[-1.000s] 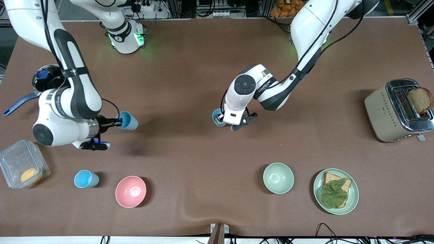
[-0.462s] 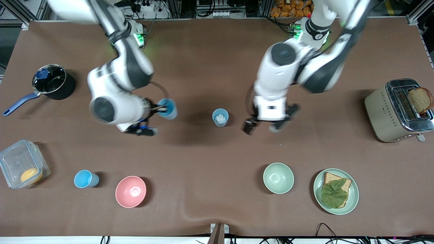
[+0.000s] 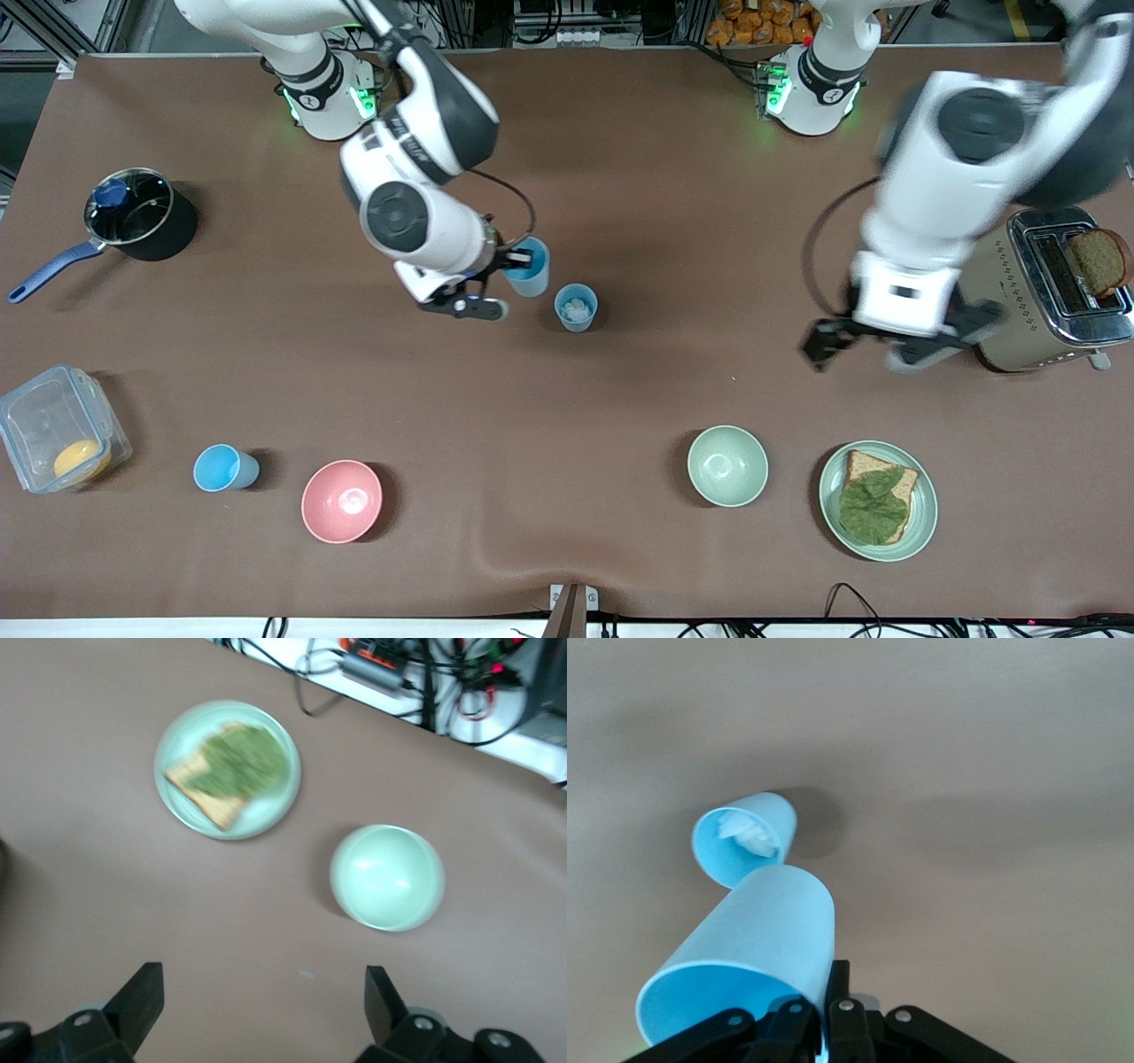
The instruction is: Stack blue cups with both arms
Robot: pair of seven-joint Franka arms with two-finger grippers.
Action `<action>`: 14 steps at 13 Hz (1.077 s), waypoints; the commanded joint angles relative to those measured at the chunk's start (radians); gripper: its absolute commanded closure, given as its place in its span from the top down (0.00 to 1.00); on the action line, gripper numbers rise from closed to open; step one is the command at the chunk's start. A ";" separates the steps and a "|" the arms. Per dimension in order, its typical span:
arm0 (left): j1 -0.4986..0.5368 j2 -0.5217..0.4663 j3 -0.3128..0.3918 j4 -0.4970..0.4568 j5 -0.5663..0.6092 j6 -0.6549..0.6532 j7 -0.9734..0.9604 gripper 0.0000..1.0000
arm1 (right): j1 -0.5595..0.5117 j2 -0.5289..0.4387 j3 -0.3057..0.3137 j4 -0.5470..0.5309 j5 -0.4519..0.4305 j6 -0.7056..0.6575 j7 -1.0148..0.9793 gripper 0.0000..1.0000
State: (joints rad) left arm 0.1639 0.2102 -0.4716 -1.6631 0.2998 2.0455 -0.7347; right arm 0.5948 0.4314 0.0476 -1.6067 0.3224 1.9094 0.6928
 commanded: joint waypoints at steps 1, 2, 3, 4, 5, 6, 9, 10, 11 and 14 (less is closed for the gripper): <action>0.130 -0.078 -0.015 -0.029 -0.074 -0.039 0.277 1.00 | 0.042 0.053 -0.014 0.034 0.010 0.049 0.036 0.00; 0.158 -0.095 -0.016 -0.024 -0.112 -0.053 0.302 1.00 | 0.060 0.061 -0.015 0.040 0.010 0.056 0.048 0.00; 0.181 -0.109 -0.015 -0.009 -0.134 -0.089 0.313 1.00 | 0.069 0.075 -0.015 0.050 0.007 0.065 0.071 0.00; 0.195 -0.112 -0.013 0.017 -0.149 -0.147 0.351 1.00 | 0.080 0.095 -0.017 0.060 0.004 0.079 0.085 0.00; 0.204 -0.121 -0.012 0.063 -0.177 -0.213 0.378 1.00 | 0.091 0.116 -0.018 0.073 0.004 0.095 0.091 0.00; 0.212 -0.124 -0.009 0.101 -0.217 -0.270 0.383 1.00 | 0.094 0.139 -0.018 0.092 0.006 0.106 0.112 0.00; 0.239 -0.133 -0.010 0.193 -0.249 -0.392 0.399 1.00 | 0.095 0.182 -0.018 0.131 0.006 0.106 0.155 0.00; 0.246 -0.143 -0.009 0.194 -0.254 -0.392 0.420 1.00 | 0.103 0.190 -0.018 0.131 0.006 0.106 0.155 0.00; 0.246 -0.156 -0.007 0.192 -0.260 -0.392 0.434 1.00 | 0.103 0.196 -0.020 0.131 0.004 0.108 0.155 0.00; 0.230 -0.156 -0.002 0.192 -0.264 -0.393 0.439 1.00 | 0.103 0.211 -0.020 0.136 0.004 0.109 0.157 0.00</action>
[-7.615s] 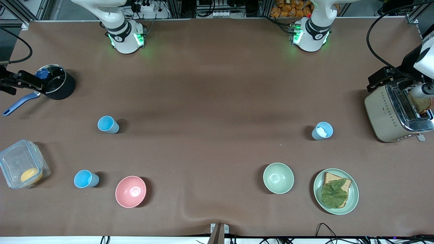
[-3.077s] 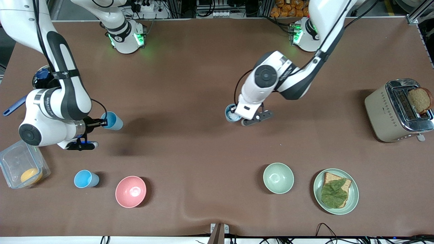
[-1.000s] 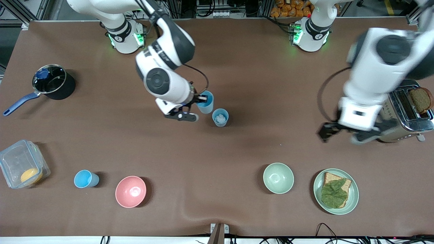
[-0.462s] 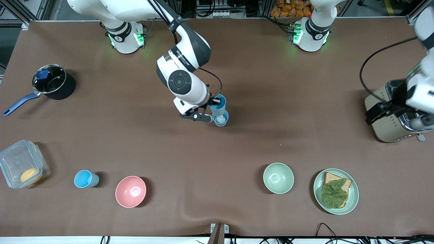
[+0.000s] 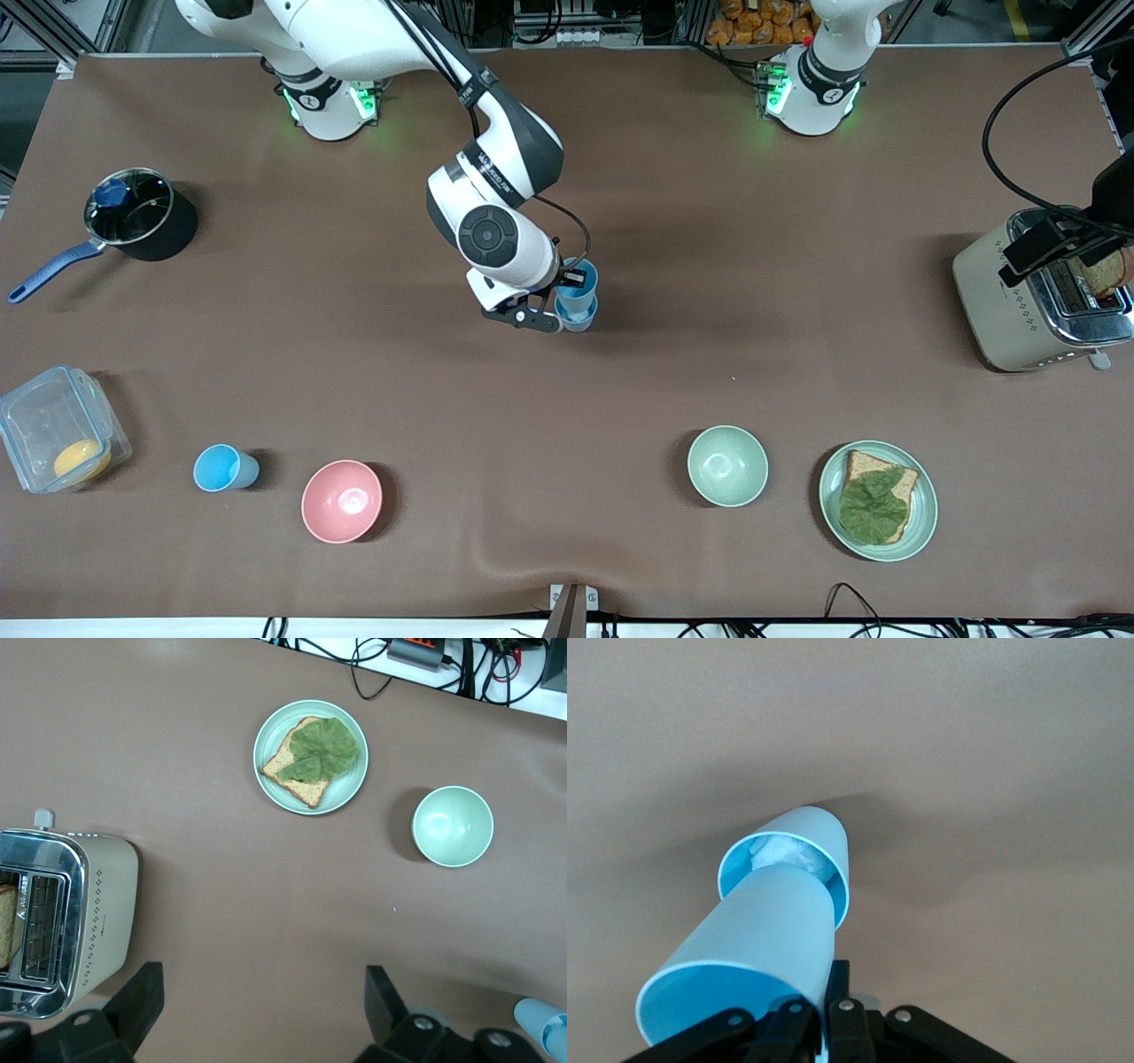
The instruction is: Stack blue cups with both arms
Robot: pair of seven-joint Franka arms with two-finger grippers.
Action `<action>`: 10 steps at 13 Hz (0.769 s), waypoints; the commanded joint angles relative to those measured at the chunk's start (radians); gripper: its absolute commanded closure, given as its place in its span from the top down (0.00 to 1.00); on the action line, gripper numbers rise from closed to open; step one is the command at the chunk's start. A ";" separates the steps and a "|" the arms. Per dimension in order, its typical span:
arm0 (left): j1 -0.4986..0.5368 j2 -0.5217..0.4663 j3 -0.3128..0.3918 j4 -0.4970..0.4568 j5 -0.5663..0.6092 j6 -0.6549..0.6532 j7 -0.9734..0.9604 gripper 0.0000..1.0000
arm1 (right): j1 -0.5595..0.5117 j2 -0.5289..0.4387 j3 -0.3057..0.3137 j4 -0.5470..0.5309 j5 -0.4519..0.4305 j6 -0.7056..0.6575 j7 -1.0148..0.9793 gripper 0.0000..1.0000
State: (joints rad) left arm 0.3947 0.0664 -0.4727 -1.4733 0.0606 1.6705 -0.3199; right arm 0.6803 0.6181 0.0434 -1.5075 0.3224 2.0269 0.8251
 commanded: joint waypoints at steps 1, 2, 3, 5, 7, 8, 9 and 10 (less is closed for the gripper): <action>-0.046 -0.019 0.032 -0.005 -0.027 -0.023 0.018 1.00 | 0.021 0.026 -0.016 0.038 0.004 -0.007 0.025 0.00; -0.116 -0.023 0.098 -0.007 -0.027 -0.056 0.018 1.00 | 0.021 0.026 -0.016 0.038 0.007 -0.007 0.026 0.08; -0.201 -0.031 0.180 -0.006 -0.027 -0.067 0.019 1.00 | 0.019 0.025 -0.016 0.038 0.004 -0.008 0.029 0.85; -0.318 -0.040 0.303 -0.009 -0.028 -0.077 0.024 1.00 | 0.021 0.009 -0.017 0.039 -0.031 -0.019 0.029 1.00; -0.333 -0.046 0.310 -0.012 -0.028 -0.113 0.025 1.00 | -0.030 -0.050 -0.040 0.039 -0.045 -0.062 0.017 1.00; -0.347 -0.046 0.312 -0.012 -0.028 -0.118 0.025 1.00 | -0.059 -0.087 -0.049 0.039 -0.049 -0.097 -0.007 1.00; -0.347 -0.053 0.312 -0.012 -0.028 -0.121 0.027 1.00 | -0.103 -0.121 -0.057 0.038 -0.060 -0.135 -0.079 1.00; -0.347 -0.054 0.312 -0.013 -0.028 -0.130 0.030 1.00 | -0.158 -0.153 -0.060 0.038 -0.074 -0.205 -0.178 1.00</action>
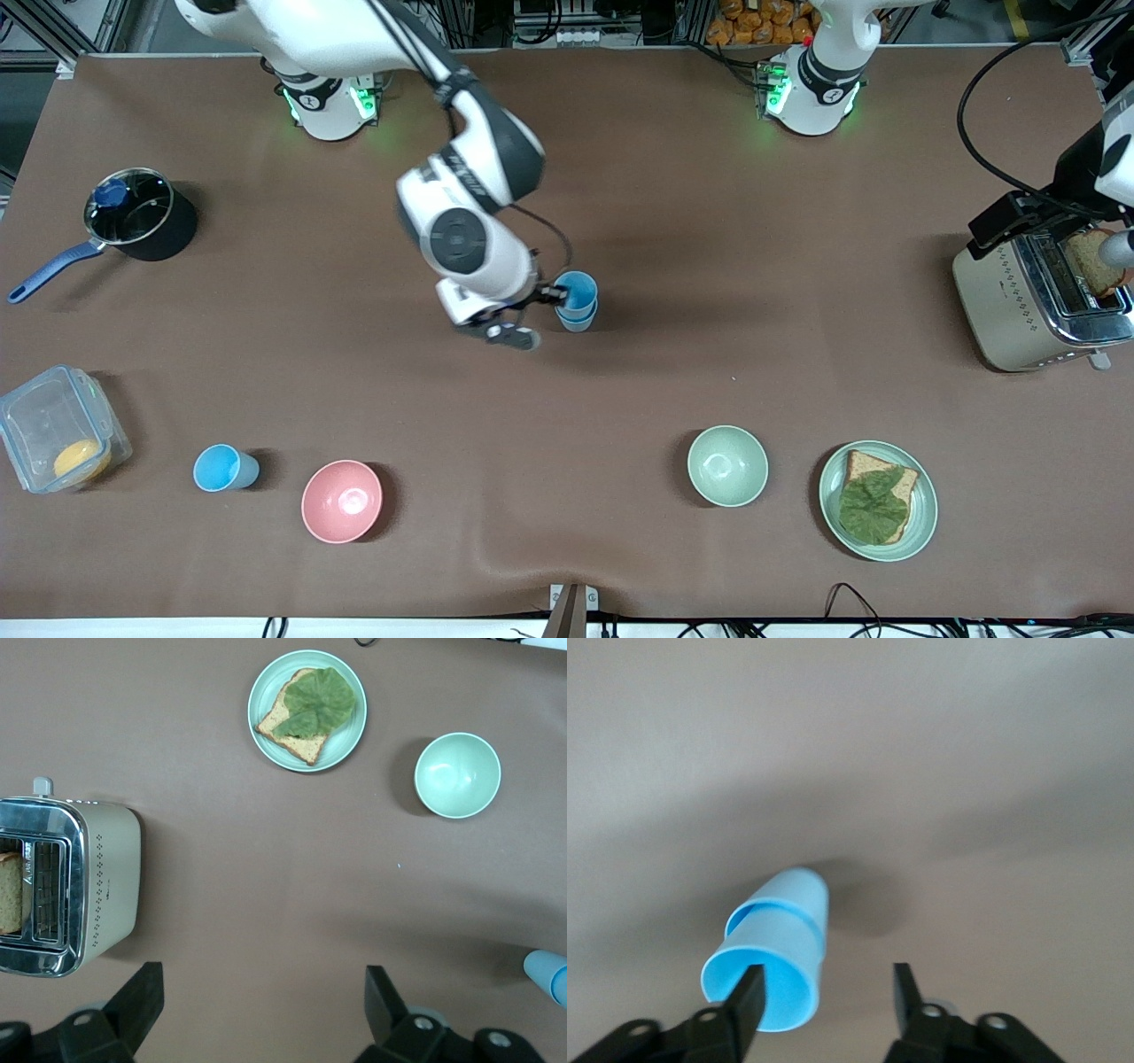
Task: Stack blue cups with both arms
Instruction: 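Open the right gripper and withdraw it from the stacked cups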
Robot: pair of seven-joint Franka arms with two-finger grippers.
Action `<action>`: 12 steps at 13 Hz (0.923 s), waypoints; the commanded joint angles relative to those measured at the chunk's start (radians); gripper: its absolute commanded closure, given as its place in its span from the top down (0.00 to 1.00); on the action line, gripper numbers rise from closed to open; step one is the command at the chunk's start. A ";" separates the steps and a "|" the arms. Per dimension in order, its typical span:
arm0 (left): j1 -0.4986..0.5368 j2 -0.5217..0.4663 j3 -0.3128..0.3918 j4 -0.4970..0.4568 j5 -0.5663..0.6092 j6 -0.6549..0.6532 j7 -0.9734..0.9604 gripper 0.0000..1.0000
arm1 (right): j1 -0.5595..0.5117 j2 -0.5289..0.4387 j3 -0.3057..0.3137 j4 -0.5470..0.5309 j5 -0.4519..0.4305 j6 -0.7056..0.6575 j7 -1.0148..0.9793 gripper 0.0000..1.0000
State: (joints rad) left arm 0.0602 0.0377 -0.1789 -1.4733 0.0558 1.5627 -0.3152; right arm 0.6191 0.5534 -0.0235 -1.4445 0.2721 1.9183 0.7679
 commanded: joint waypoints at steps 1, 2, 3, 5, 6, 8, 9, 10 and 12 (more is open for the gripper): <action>-0.017 -0.027 0.016 -0.012 -0.031 -0.039 0.053 1.00 | -0.166 -0.116 -0.006 -0.025 -0.045 -0.161 -0.230 1.00; -0.025 -0.028 0.019 -0.012 -0.048 -0.052 0.103 1.00 | -0.229 -0.142 -0.009 -0.025 -0.066 -0.220 -0.337 1.00; -0.023 -0.032 0.019 -0.013 -0.053 -0.061 0.120 1.00 | -0.287 -0.160 -0.010 -0.027 -0.105 -0.273 -0.443 1.00; -0.023 -0.033 0.019 -0.013 -0.053 -0.075 0.120 1.00 | -0.402 -0.206 -0.009 -0.049 -0.175 -0.309 -0.649 1.00; -0.022 -0.033 0.019 -0.013 -0.053 -0.079 0.122 1.00 | -0.462 -0.234 -0.009 -0.071 -0.175 -0.309 -0.744 1.00; -0.023 -0.035 0.019 -0.015 -0.053 -0.110 0.120 1.00 | -0.542 -0.311 -0.007 -0.132 -0.175 -0.311 -0.841 1.00; -0.023 -0.042 0.019 -0.027 -0.054 -0.122 0.114 1.00 | -0.558 -0.373 -0.009 -0.187 -0.179 -0.308 -0.842 1.00; -0.023 -0.064 0.019 -0.051 -0.054 -0.121 0.110 1.00 | -0.574 -0.442 -0.009 -0.239 -0.180 -0.303 -0.839 1.00; -0.020 -0.081 0.019 -0.079 -0.074 -0.115 0.110 1.00 | -0.584 -0.545 -0.010 -0.255 -0.200 -0.321 -0.834 1.00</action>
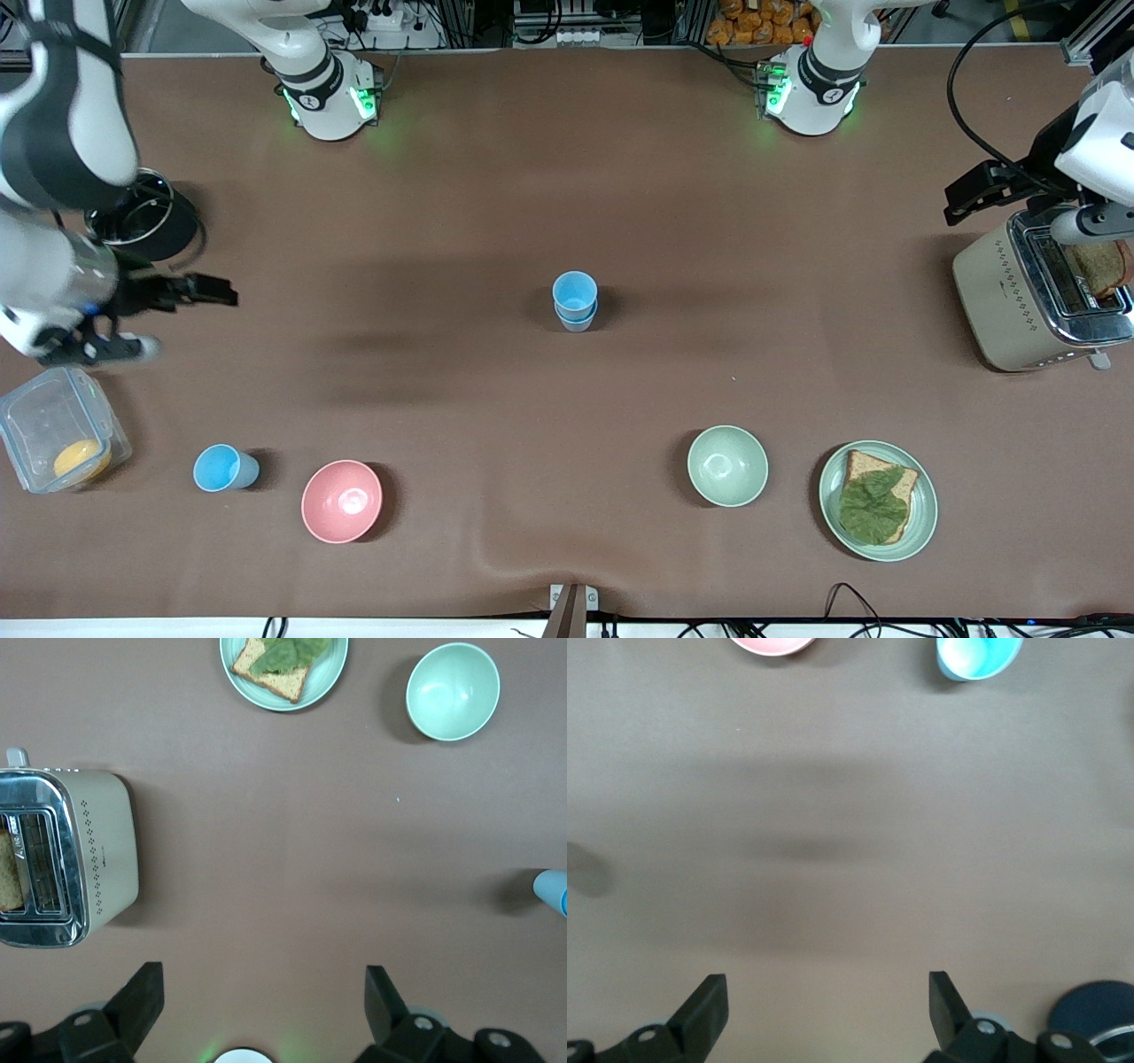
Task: Stack blue cups with both arms
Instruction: 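Open the right gripper and withdraw it from the stacked cups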
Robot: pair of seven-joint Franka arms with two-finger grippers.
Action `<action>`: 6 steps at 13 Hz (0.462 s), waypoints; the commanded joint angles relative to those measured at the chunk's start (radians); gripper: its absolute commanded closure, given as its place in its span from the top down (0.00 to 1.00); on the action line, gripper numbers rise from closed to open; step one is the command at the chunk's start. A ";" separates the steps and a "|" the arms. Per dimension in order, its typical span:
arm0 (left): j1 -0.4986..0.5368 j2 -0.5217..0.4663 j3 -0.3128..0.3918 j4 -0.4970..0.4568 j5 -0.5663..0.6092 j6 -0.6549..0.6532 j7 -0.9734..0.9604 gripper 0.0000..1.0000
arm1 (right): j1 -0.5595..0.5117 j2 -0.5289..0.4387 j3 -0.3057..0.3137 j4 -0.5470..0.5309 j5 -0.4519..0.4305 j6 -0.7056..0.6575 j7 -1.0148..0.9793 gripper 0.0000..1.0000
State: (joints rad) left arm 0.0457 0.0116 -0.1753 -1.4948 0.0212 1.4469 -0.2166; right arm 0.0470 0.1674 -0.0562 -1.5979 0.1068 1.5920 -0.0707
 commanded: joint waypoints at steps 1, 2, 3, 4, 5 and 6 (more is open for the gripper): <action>-0.004 -0.061 0.016 -0.070 -0.058 0.007 0.011 1.00 | -0.012 -0.189 0.022 -0.091 -0.077 -0.024 0.006 1.00; -0.004 -0.067 0.016 -0.071 -0.058 0.009 0.007 1.00 | -0.013 -0.195 0.022 -0.074 -0.114 -0.041 0.011 1.00; -0.004 -0.067 0.014 -0.068 -0.058 0.013 0.002 1.00 | -0.038 -0.184 0.018 -0.056 -0.118 -0.041 0.035 1.00; -0.009 -0.062 0.007 -0.059 -0.047 0.015 -0.007 1.00 | -0.071 -0.181 0.015 -0.054 -0.102 -0.031 0.043 1.00; -0.004 -0.056 0.007 -0.059 -0.053 0.026 -0.009 1.00 | -0.072 -0.184 0.015 -0.053 -0.101 -0.036 0.045 1.00; -0.009 -0.055 0.005 -0.059 -0.050 0.035 -0.010 1.00 | -0.070 -0.190 0.016 -0.053 -0.099 -0.046 0.046 1.00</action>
State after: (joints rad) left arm 0.0441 -0.0243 -0.1740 -1.5304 -0.0144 1.4564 -0.2185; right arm -0.0023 -0.0191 -0.0547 -1.6369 0.0147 1.5420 -0.0427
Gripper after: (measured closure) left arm 0.000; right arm 0.000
